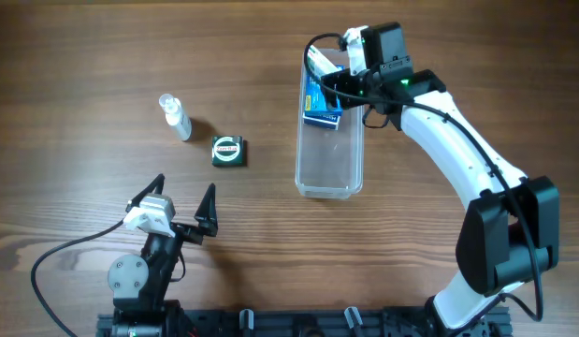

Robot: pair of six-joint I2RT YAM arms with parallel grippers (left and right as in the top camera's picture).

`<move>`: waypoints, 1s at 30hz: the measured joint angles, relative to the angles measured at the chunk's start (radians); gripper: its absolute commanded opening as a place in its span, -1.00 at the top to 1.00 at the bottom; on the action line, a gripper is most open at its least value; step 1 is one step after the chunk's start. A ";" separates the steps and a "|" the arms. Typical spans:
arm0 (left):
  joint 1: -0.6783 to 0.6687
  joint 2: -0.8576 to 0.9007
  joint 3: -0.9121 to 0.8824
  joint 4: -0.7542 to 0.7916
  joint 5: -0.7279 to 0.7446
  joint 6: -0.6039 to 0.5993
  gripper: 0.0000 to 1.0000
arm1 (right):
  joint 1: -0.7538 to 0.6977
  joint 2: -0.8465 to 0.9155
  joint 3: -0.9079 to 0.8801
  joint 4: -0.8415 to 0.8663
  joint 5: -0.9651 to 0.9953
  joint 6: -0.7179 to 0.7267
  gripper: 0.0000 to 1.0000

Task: Pack container
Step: 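Carry the Panadol box over the container's far end, then lower the Panadol box into the container on top of the boxes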

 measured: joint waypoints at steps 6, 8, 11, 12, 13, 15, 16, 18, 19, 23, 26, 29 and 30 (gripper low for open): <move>0.000 0.000 0.000 0.000 0.000 0.000 -1.00 | 0.000 0.000 0.000 0.043 -0.018 -0.173 -0.99; 0.000 0.000 0.000 0.000 0.000 0.000 -0.99 | 0.000 0.000 0.000 0.058 -0.018 -0.181 -0.98; 0.000 0.000 0.000 0.000 0.000 0.000 -0.99 | 0.000 0.001 0.000 0.060 -0.018 -0.183 -0.84; 0.000 0.000 0.000 0.000 0.000 0.000 -1.00 | 0.000 0.002 0.000 0.060 -0.018 -0.184 -0.78; 0.000 0.000 0.000 0.000 0.000 0.000 -0.99 | 0.000 0.006 0.000 0.060 -0.018 -0.184 -0.75; 0.000 0.000 0.000 0.000 0.000 0.000 -0.99 | 0.000 0.026 0.000 0.058 -0.019 -0.188 -0.74; 0.000 0.000 0.000 0.000 0.000 0.000 -0.99 | 0.000 0.039 0.000 0.057 -0.019 -0.188 -0.71; 0.000 0.000 0.000 0.000 0.000 0.000 -0.99 | 0.000 0.068 0.000 0.055 -0.018 -0.191 -0.69; 0.000 0.000 0.000 0.000 0.000 0.000 -0.99 | 0.000 0.078 0.000 0.052 -0.018 -0.193 -0.68; 0.000 0.000 0.000 0.000 0.000 0.000 -0.99 | 0.000 0.088 0.000 0.055 -0.018 -0.199 -0.49; 0.000 0.000 0.000 0.000 0.000 0.000 -0.99 | 0.000 0.088 0.000 0.061 -0.018 -0.208 -0.42; 0.000 0.000 0.000 0.000 0.000 0.000 -0.99 | 0.000 0.088 0.000 0.069 -0.018 -0.211 -0.33; 0.000 0.000 0.000 0.000 0.000 0.000 -0.99 | 0.000 0.088 0.000 0.073 -0.016 -0.211 -0.25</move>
